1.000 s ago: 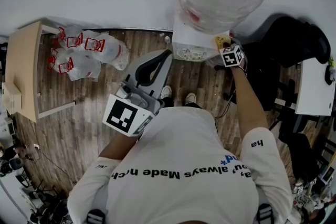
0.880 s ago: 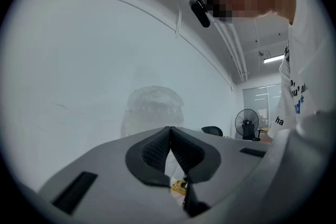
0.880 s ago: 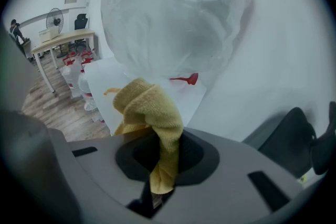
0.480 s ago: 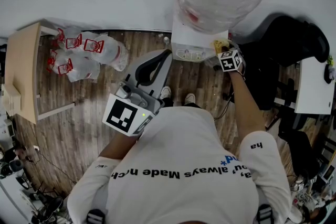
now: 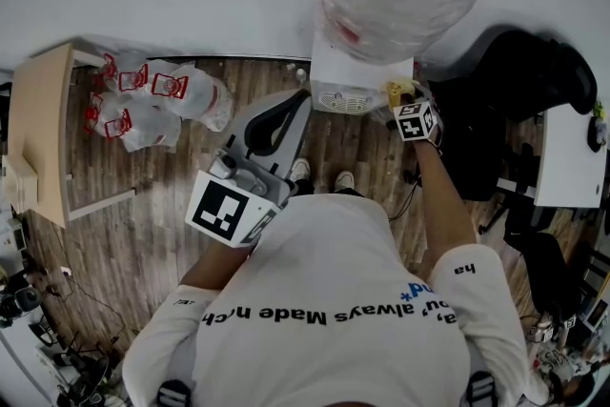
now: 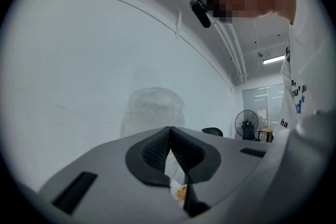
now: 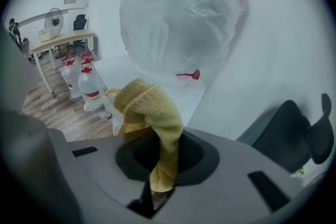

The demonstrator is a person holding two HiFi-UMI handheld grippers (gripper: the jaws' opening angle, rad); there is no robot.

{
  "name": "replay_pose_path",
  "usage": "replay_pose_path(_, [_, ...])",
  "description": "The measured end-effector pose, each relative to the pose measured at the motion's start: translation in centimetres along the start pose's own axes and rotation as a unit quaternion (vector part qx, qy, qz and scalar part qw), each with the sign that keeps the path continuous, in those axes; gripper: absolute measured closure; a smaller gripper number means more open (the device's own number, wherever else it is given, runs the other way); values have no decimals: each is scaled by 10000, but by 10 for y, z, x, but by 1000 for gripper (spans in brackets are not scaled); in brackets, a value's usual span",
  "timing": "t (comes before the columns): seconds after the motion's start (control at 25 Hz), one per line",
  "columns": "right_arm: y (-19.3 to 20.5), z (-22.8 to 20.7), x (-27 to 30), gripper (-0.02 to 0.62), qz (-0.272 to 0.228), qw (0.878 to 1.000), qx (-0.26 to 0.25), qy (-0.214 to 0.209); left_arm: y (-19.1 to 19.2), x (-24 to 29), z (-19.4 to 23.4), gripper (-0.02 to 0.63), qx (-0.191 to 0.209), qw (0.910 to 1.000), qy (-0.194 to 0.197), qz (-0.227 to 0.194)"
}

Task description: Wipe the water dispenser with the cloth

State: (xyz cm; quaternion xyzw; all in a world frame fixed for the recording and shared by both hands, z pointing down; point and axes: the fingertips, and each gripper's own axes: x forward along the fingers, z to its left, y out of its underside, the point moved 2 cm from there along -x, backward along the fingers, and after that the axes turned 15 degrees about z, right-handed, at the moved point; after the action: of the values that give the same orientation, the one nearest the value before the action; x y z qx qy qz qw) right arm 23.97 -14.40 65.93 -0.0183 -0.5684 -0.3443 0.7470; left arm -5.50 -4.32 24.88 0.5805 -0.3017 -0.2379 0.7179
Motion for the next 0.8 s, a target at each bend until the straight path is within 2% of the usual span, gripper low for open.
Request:
replay_pose_path(0.6, [13,9,-6,537,47,9998,112,151,1,0,5,588,-26,10000,-4,9])
replay_pose_path(0.8, [-18,28,-32,537,-516,9964,-333,581,3,-7,12,588,-26,10000,-88,32])
